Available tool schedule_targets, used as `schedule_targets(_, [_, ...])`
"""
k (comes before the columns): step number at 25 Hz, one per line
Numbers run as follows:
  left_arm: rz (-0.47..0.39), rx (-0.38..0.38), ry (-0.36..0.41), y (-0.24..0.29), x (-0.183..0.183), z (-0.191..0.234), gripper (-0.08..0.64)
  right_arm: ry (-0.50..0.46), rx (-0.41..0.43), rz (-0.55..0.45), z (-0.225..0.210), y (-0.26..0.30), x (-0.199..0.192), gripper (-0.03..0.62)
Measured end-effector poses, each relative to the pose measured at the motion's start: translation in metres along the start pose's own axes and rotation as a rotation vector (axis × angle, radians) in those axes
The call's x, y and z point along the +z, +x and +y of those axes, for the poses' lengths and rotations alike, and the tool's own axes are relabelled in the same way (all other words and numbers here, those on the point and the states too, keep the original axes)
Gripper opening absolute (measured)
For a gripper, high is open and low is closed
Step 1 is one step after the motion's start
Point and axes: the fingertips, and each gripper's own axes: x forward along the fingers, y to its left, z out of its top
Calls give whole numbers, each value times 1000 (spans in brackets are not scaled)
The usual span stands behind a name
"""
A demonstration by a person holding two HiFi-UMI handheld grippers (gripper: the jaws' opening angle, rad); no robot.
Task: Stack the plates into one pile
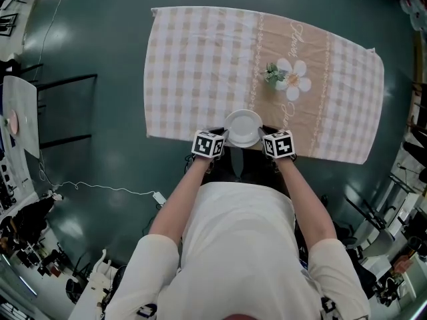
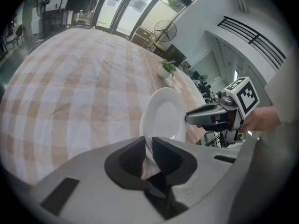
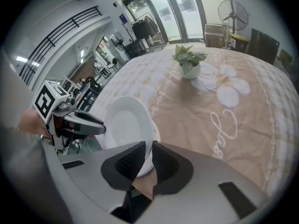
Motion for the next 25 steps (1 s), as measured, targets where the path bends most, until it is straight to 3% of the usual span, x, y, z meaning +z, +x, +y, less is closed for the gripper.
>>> schedule_targets(7, [64, -19, 129, 6, -13, -8, 69, -91, -34, 25, 1, 1, -15, 69])
schedule_targets(16, [96, -44, 209, 13, -24, -14, 156, -93, -53, -2, 5, 1, -14, 74])
schedule_targets(25, [65, -64, 248, -7, -19, -14, 160, -110, -88, -62, 9, -13, 2, 75])
